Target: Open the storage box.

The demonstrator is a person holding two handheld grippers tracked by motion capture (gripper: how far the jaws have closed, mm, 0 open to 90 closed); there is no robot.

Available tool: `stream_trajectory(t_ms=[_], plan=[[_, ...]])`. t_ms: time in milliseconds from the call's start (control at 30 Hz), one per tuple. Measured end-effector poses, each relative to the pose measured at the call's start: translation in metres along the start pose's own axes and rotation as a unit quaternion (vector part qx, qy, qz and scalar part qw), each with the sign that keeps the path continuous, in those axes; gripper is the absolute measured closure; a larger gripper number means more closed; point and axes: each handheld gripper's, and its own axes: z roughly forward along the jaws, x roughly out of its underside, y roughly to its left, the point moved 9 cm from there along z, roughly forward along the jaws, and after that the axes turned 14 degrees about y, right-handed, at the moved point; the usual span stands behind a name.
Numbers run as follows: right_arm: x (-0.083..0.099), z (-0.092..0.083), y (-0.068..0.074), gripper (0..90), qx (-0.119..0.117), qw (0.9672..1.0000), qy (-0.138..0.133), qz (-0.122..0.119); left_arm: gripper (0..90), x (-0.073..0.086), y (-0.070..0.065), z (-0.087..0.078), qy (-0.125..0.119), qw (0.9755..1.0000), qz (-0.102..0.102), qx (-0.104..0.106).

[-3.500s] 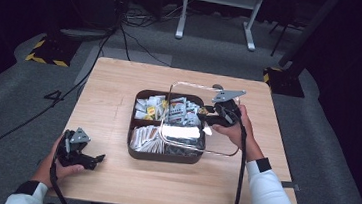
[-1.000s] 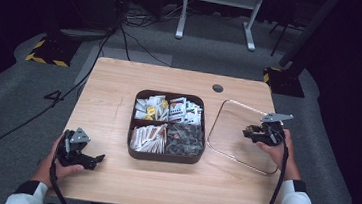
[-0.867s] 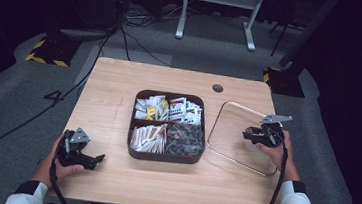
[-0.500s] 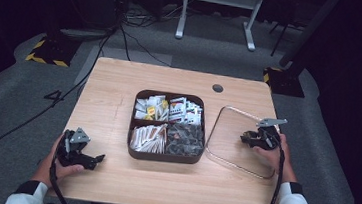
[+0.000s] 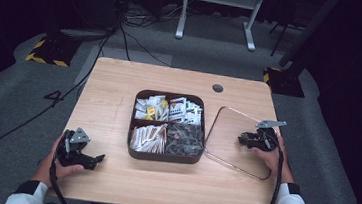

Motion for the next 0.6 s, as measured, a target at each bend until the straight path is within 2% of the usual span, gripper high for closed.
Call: stream_trajectory(t_ms=[67,100,167,200,233,267,333,367,533,600], plan=[[0.0,0.0,0.0,56.5,-0.004,1.0,-0.005,0.003,0.3,0.0,0.0,0.0,0.0,1.0,0.0,0.0],[0.0,0.0,0.0,54.0,-0.014,0.9998,-0.009,0.01,0.3,0.0,0.0,0.0,0.0,1.0,0.0,0.0],[0.0,0.0,0.0,48.8,-0.019,0.9996,-0.011,0.015,0.3,0.0,0.0,0.0,0.0,1.0,0.0,0.001],[0.0,0.0,-0.001,42.3,-0.007,0.9998,-0.002,0.016,0.3,0.0,0.0,0.0,0.0,1.0,0.002,0.001],[0.0,0.0,-0.001,42.3,-0.007,0.9998,-0.002,0.016,0.3,0.0,0.0,0.0,-0.001,1.0,0.002,0.001],[0.0,0.0,0.0,38.1,-0.004,0.9999,0.002,0.015,0.3,0.0,0.0,0.0,-0.001,1.0,0.003,0.001],[0.001,-0.001,-0.002,33.6,0.014,0.9997,0.013,0.015,0.3,-0.001,0.001,0.0,0.0,1.0,0.005,0.001],[0.001,-0.001,-0.002,33.6,0.014,0.9997,0.013,0.015,0.3,-0.001,0.001,0.0,0.0,1.0,0.005,0.001],[0.0,-0.009,-0.003,30.8,0.021,0.9995,-0.004,0.024,0.3,-0.001,0.001,0.0,0.0,1.0,0.005,0.001],[-0.004,-0.016,-0.003,31.9,0.029,0.9991,-0.02,0.023,0.3,0.0,0.0,0.0,0.001,1.0,0.004,0.001]])
